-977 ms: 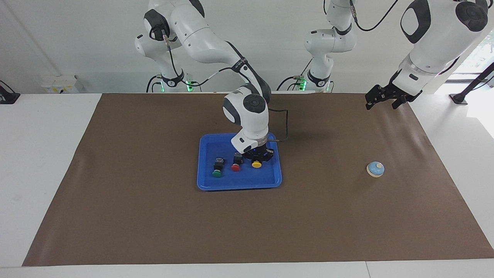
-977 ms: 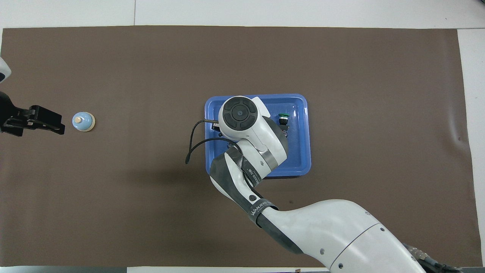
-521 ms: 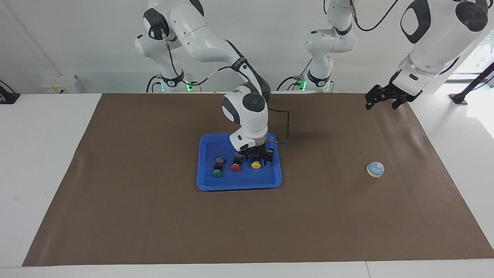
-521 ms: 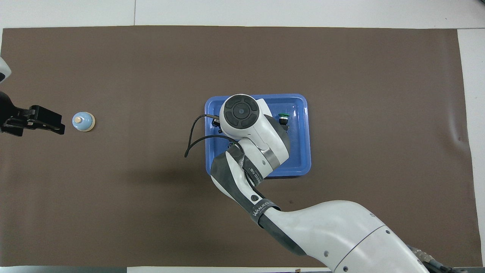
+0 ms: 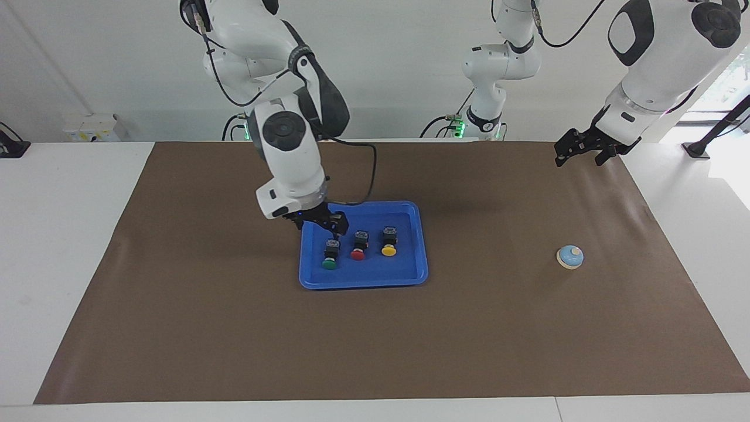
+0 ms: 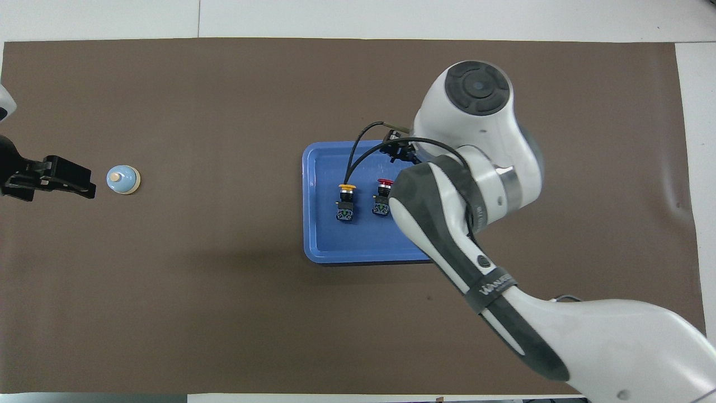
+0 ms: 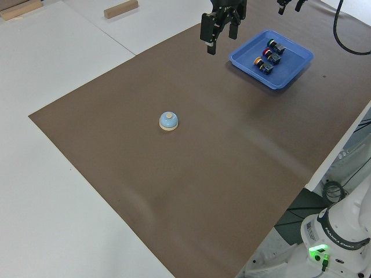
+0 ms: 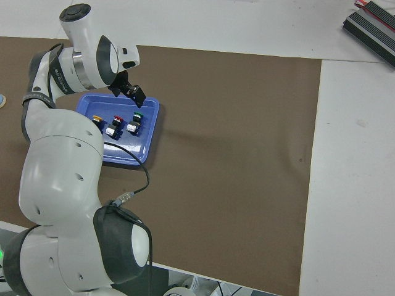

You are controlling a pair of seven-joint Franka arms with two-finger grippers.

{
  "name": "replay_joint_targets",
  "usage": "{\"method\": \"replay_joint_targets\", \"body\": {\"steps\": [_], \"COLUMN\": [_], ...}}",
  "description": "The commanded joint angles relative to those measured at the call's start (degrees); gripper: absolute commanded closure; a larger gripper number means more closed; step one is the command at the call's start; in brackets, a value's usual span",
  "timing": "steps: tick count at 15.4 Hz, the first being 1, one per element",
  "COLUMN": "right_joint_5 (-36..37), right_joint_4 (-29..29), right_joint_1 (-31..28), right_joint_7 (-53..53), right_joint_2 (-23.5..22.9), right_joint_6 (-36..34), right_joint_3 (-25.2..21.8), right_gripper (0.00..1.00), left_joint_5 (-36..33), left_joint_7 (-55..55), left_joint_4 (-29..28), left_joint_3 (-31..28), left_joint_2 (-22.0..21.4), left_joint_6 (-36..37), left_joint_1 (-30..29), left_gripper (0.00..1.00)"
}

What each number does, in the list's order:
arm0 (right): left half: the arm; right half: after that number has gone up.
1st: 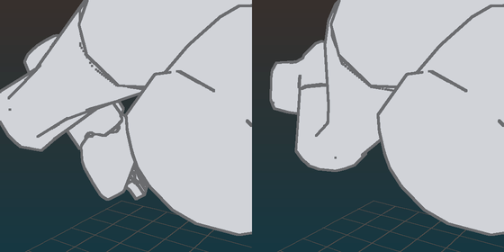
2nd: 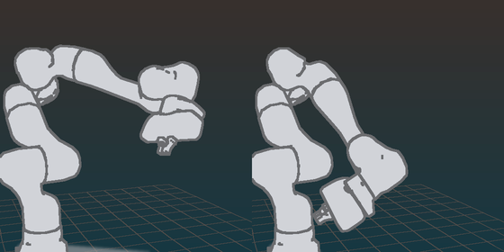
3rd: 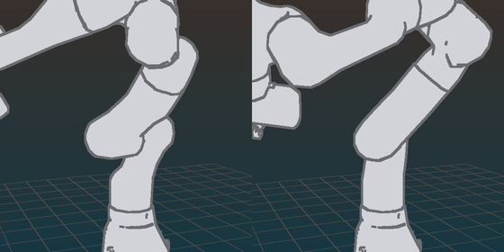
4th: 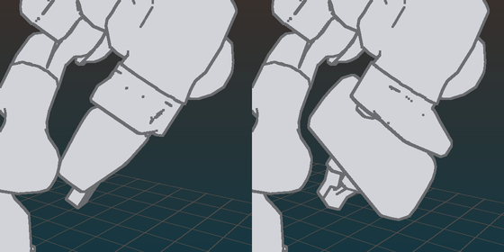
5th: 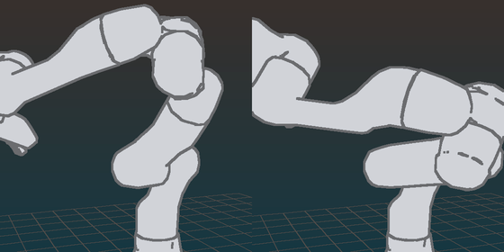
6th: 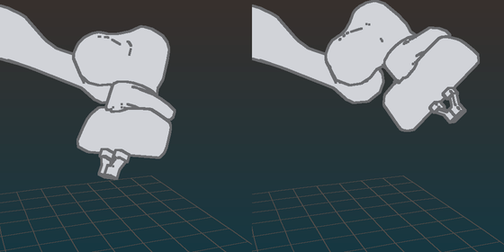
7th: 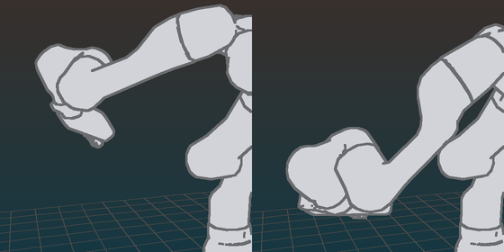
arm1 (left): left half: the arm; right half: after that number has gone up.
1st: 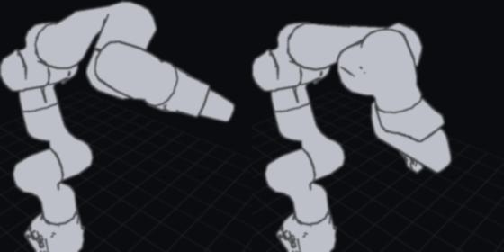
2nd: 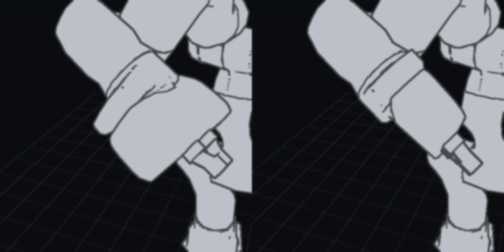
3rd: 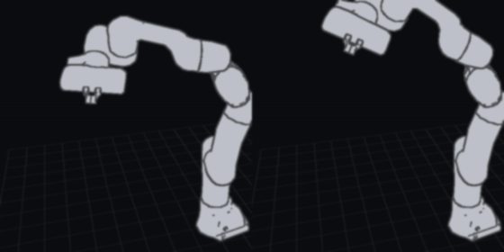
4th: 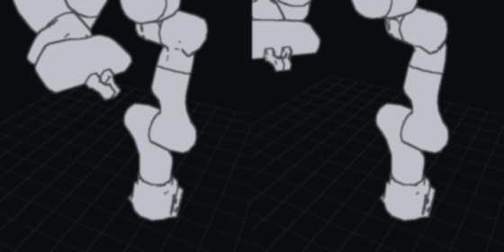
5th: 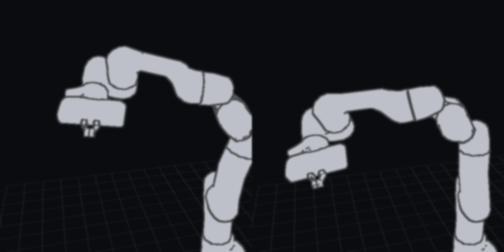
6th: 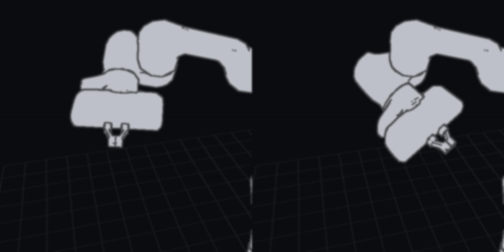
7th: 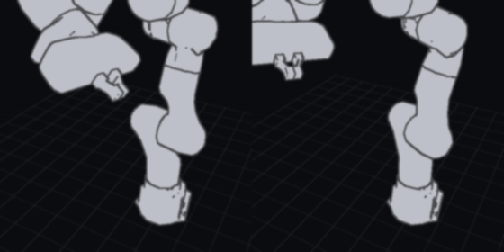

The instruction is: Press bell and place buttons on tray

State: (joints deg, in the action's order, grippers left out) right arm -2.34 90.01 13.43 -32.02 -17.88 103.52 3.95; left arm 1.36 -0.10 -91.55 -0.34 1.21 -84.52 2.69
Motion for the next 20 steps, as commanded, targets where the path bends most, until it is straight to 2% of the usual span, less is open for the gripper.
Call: {"method": "replay_joint_targets", "body": {"steps": [1,5,10,12,20], "right_joint_5": [-1.5,-1.4,-1.4,-0.6,5.1], "right_joint_4": [1.9,2.1,3.2,2.7,3.3], "right_joint_1": [-7.0,-14.5,-18.2,-17.3,-15.6], "right_joint_7": [15.7,31.0,36.1,36.2,36.5], "right_joint_2": [3.7,8.4,16.5,17.1,17.4], "right_joint_6": [-4.5,-9.4,-15.3,-17.0,-14.9], "right_joint_3": [0.6,0.5,0.4,-0.7,-0.7], "right_gripper": [0.0,0.0,0.0,0.0,0.0], "left_joint_5": [0.1,0.1,0.1,0.1,0.1], "left_joint_7": [0.4,0.4,0.4,0.4,0.4], "left_joint_4": [0.4,0.4,0.4,0.4,0.4], "left_joint_3": [-0.3,-0.3,-0.3,-0.3,-0.3], "left_joint_2": [-0.4,-0.4,-0.4,-0.4,-0.4], "left_joint_6": [0.9,1.0,1.0,1.0,0.9], "left_joint_1": [0.2,0.2,0.2,0.2,0.2], "left_gripper": [0.0,0.0,0.0,0.0,0.0]}}
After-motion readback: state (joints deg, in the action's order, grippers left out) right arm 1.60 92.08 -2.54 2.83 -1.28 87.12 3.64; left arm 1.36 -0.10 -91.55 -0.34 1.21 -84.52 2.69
